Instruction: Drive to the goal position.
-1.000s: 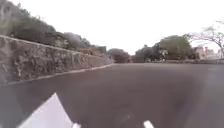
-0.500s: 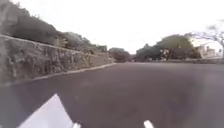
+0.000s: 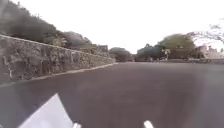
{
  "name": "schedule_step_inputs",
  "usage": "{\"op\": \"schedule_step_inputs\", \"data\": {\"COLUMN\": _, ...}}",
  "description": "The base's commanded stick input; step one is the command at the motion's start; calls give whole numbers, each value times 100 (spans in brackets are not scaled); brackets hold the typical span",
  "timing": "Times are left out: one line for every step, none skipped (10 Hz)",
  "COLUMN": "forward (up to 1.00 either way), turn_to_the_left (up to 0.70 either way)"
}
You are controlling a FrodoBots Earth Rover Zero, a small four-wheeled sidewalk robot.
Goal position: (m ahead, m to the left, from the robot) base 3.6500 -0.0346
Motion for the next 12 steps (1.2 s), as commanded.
{"op": "schedule_step_inputs", "data": {"forward": 50, "turn_to_the_left": -46}}
{"op": "schedule_step_inputs", "data": {"forward": 50, "turn_to_the_left": -42}}
{"op": "schedule_step_inputs", "data": {"forward": 50, "turn_to_the_left": -38}}
{"op": "schedule_step_inputs", "data": {"forward": 50, "turn_to_the_left": -34}}
{"op": "schedule_step_inputs", "data": {"forward": 50, "turn_to_the_left": -30}}
{"op": "schedule_step_inputs", "data": {"forward": 50, "turn_to_the_left": -22}}
{"op": "schedule_step_inputs", "data": {"forward": 50, "turn_to_the_left": -11}}
{"op": "schedule_step_inputs", "data": {"forward": 50, "turn_to_the_left": 0}}
{"op": "schedule_step_inputs", "data": {"forward": 50, "turn_to_the_left": 0}}
{"op": "schedule_step_inputs", "data": {"forward": 50, "turn_to_the_left": 0}}
{"op": "schedule_step_inputs", "data": {"forward": 50, "turn_to_the_left": 0}}
{"op": "schedule_step_inputs", "data": {"forward": 50, "turn_to_the_left": 0}}
